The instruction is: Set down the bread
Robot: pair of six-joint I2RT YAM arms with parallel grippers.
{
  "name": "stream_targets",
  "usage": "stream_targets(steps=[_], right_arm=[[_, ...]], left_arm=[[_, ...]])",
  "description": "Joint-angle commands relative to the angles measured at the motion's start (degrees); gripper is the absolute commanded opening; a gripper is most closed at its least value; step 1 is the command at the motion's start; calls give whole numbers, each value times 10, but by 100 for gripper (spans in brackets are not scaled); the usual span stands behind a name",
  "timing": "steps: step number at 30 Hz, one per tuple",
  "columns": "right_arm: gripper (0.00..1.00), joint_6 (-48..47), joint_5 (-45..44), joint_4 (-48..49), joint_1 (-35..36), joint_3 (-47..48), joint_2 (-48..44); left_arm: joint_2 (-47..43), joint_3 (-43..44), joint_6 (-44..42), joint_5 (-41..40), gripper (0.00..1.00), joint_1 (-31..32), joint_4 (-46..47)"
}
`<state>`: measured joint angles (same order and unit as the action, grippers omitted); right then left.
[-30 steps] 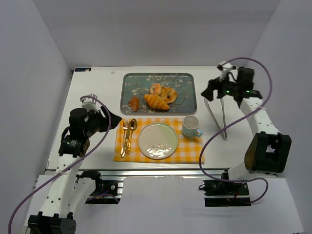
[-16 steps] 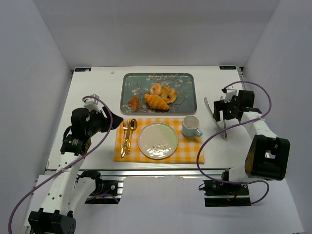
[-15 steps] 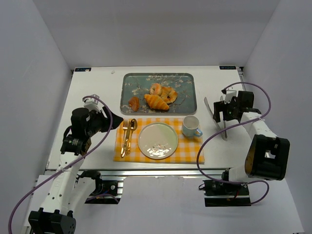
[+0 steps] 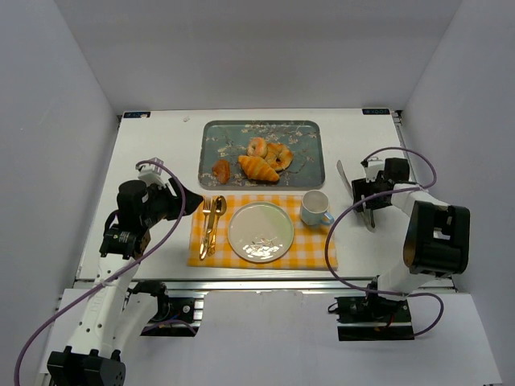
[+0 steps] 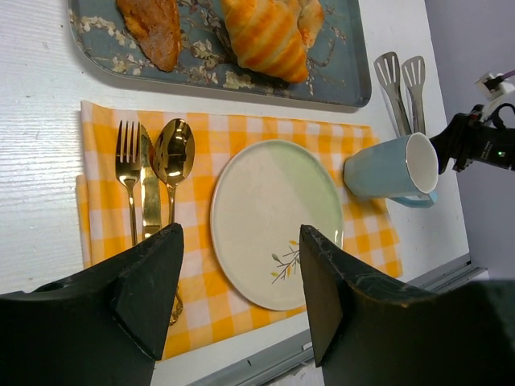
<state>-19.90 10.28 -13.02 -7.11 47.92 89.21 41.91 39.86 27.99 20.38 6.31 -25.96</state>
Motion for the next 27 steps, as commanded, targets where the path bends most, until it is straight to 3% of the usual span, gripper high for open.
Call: stream_targets(steps=[1,7,9,10,11,14,16,23,27], right_arm=[[74,7,10,10,-1,22,33],[67,8,-5,35,5,12,48],[61,7,-8,40,6,11,53],[57,4,-8,40,5,9,54],[45,2,-7,40,5,9,56],[26,-6,0,35,5,8,44],[19,-11,7,36,5,10,21],[20,9,81,-41,42,129,-36],[26,30,93,-62,143,203,-40]], left_arm=[[-7,3,-1,-1,69,-2,-8],[-7,1,0,0,69,-2,-8],[-8,0,0,0,69,-2,-9],[-8,1,0,-1,69,-2,-9],[-8,1,0,-2,69,-2,-10],[-8,4,-1,-4,69,-2,-13],[-8,4,-2,-4,69,-2,-13],[-1,5,-4,-2,69,-2,-8],[5,7,-6,-2,69,-2,-7]])
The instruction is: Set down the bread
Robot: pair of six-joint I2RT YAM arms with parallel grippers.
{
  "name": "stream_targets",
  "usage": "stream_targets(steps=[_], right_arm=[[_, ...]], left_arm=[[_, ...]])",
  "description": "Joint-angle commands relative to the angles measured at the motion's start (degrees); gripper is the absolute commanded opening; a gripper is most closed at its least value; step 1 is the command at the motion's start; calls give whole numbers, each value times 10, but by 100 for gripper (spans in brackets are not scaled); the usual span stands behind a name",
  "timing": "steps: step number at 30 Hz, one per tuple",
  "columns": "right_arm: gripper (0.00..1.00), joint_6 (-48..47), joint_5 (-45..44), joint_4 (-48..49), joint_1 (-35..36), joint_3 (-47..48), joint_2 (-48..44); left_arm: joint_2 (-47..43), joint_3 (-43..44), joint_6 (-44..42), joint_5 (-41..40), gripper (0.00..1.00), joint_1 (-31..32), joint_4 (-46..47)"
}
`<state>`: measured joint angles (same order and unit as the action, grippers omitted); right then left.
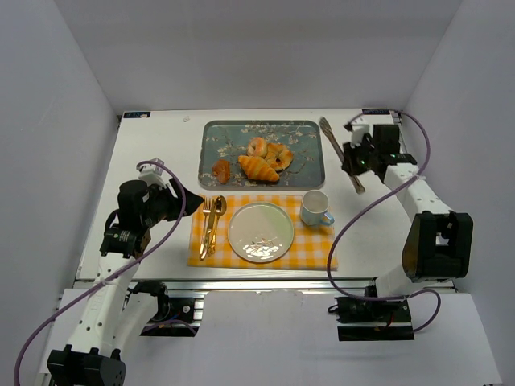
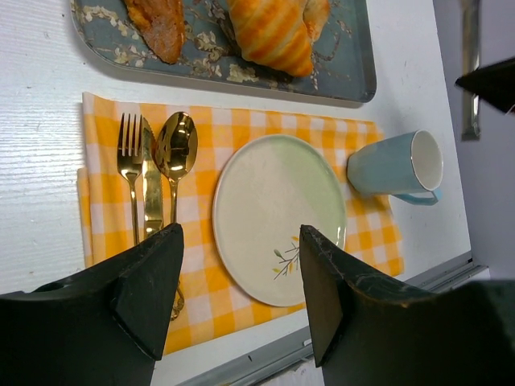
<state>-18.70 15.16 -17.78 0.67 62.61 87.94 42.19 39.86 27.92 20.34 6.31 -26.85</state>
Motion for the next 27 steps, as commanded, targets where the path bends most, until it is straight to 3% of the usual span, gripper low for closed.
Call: stream_targets(steps=[1,6,14,27], right_arm=[[29,21,45,-17,84,85,-20],[35,45,50,-35,193,167,30],[42,24,50,-57,312,286,127],[50,45,10,-56,380,374,241]], left_arm=[[2,7,-6,0,69,-2,1],[-8,7,-9,-7,69,-2,-9],[-35,9,-11,-23,69,-2,-48],[-79,6,-5,-50,69,-2,-97]])
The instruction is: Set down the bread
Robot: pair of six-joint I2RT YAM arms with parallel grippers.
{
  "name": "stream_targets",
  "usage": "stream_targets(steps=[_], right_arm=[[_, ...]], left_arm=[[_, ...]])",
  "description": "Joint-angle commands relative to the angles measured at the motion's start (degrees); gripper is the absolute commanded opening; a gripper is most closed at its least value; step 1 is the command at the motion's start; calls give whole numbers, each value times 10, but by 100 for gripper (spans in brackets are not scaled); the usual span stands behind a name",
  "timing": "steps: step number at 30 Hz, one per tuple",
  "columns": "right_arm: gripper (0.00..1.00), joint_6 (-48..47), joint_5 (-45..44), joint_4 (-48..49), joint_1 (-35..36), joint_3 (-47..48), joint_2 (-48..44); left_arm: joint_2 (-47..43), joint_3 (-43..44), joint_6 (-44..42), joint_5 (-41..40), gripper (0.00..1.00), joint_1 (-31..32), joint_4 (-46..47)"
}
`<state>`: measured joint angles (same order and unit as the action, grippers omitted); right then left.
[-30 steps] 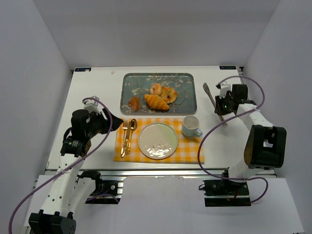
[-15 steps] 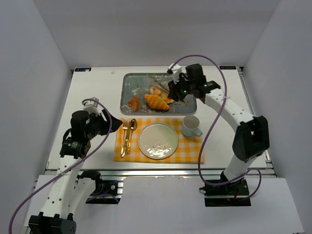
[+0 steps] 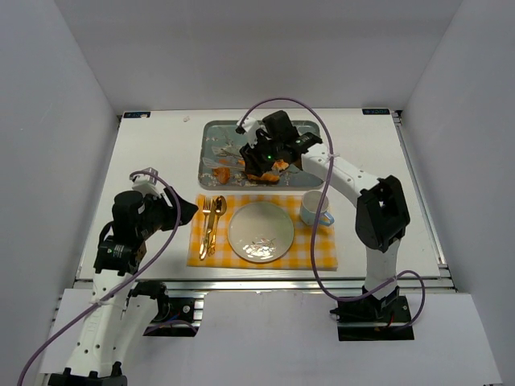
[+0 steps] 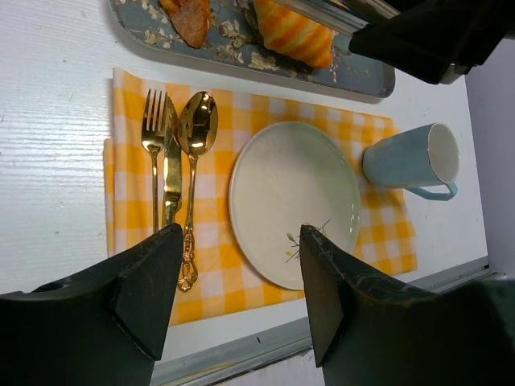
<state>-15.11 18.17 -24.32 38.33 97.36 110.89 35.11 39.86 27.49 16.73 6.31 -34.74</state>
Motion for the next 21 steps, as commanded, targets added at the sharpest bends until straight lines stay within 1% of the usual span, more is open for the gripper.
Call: stream_targets(steps=[1,9,16,21], right_arm=[[52,11,-24,10,7,27,14],[55,18,-83,22,29,43,49],[58,15,-107,23,32,36,51],[58,12,-122,27,37,26,46]], left_arm=[[-10,4,-1,-13,69,-2,-19],[-9,7,-3,-19,70,-2,-23],[-7,4,-4,-18,70,-2,-20],[0,3,-5,-15,70,-2,-12]])
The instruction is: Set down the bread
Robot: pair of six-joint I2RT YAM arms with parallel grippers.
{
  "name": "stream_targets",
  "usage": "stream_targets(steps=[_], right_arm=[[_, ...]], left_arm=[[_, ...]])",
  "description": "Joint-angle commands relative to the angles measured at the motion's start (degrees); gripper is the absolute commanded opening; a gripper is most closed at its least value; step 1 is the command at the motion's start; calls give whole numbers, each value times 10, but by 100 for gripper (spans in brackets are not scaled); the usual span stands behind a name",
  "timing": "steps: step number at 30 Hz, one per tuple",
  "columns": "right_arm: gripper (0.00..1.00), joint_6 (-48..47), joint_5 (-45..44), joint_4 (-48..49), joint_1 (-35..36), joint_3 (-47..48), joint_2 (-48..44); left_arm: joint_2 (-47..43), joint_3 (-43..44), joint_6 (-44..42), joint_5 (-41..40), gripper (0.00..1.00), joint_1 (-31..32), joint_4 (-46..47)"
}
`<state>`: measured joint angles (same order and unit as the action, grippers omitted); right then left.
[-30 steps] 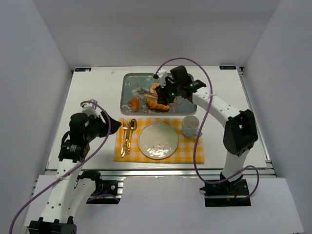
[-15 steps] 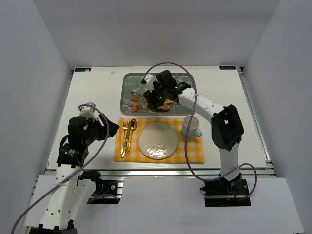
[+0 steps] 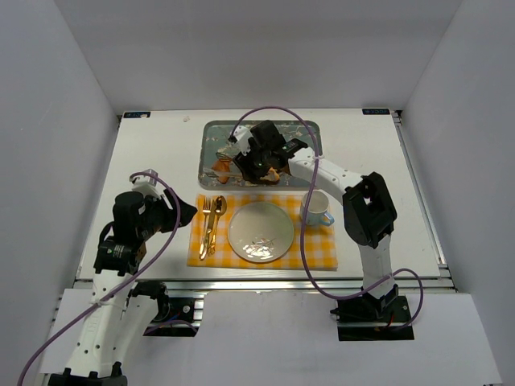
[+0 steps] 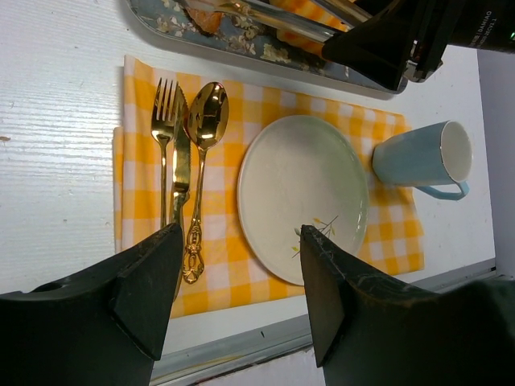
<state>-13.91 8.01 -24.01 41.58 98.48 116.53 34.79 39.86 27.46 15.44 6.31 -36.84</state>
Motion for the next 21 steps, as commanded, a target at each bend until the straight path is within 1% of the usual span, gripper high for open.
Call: stream_targets(steps=[1,11,17,21], right_arm=[[58,0,-22,26,5,13,-12],[55,-25,-56,34,16,-2,-27],[53,-28,-51,45,19,-19,-49],[52,-28,-52,48,19,-11,-61]], left_arm=[[5,4,-6,-1,70,-2,9],[12,3,-7,-1,70,-2,16],[8,0,-7,-2,70,-2,16],[7,0,-9,-4,70,-2,12]])
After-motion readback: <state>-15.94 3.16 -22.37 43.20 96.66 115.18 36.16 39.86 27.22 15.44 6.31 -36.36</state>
